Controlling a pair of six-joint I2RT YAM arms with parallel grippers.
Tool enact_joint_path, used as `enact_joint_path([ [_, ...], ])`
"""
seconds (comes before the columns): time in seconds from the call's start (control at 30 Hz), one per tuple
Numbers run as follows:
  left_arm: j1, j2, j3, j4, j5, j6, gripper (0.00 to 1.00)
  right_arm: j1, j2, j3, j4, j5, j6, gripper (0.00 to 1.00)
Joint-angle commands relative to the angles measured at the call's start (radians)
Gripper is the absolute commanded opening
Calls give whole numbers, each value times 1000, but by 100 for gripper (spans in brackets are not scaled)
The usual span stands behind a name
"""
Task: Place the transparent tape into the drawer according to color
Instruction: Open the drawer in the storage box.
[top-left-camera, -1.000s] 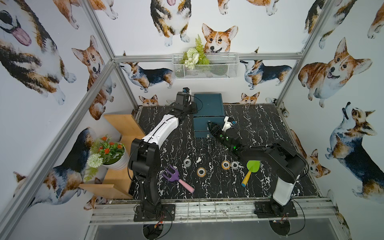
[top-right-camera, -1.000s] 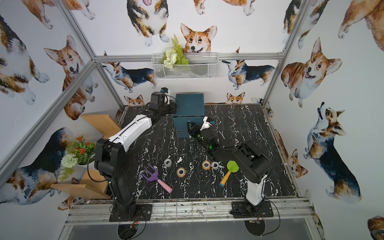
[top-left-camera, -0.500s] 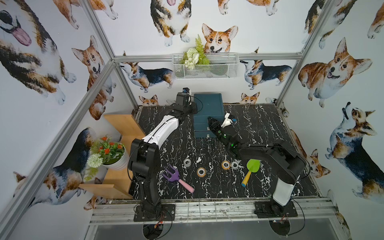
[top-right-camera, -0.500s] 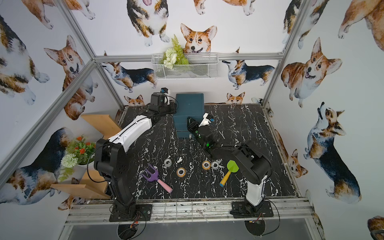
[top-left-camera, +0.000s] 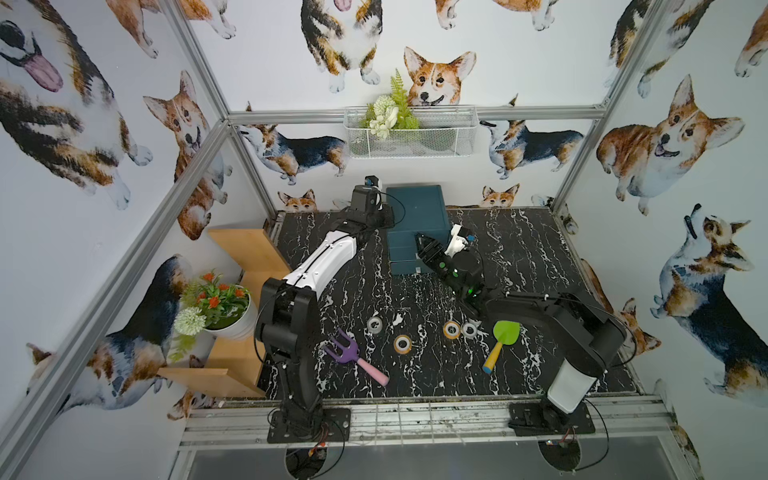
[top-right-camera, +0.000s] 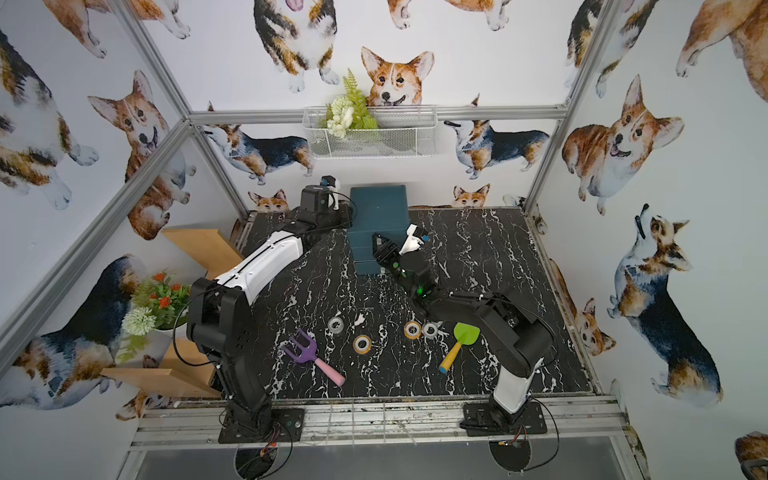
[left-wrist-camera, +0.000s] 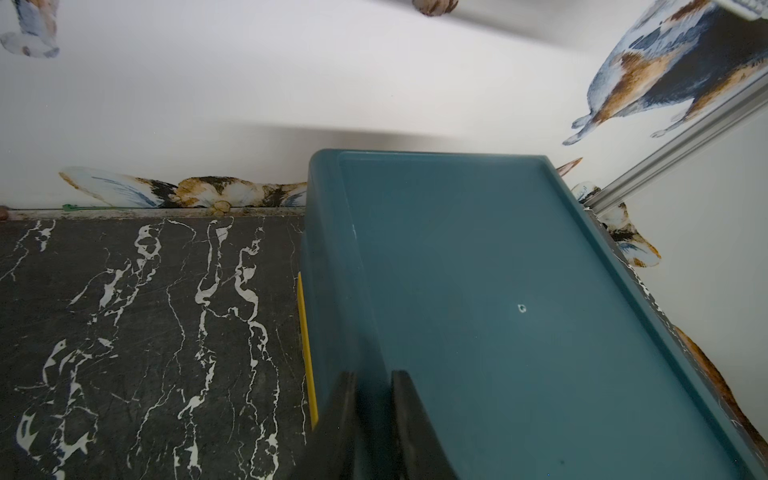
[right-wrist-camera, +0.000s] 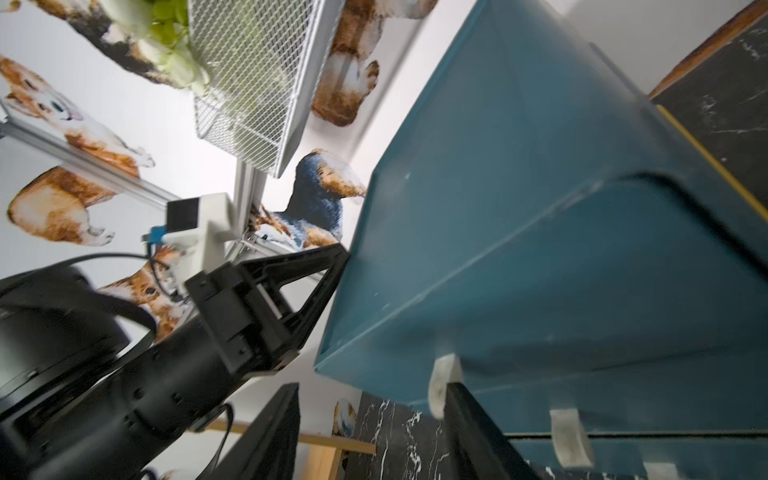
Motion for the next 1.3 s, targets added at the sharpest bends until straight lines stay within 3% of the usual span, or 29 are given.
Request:
enact_joint_path([
  [0.0, 2, 7, -21, -230, 22, -1, 21, 12, -86, -80, -55, -20, -35, 62],
  [0.2, 4, 2, -20, -237, 20, 8, 22, -15, -174, -106, -322, -127, -71, 57],
  [0.33, 3, -1, -22, -234, 23, 8, 24, -68, -112, -156, -152, -303, 19, 50],
  [0.83, 4, -17, -38, -232, 19, 17, 24, -87, 113, -69, 12, -292, 279, 44],
  [1.27, 4, -6, -37, -232, 30, 17, 24, -102, 197, -20, 51, -262, 324, 42],
])
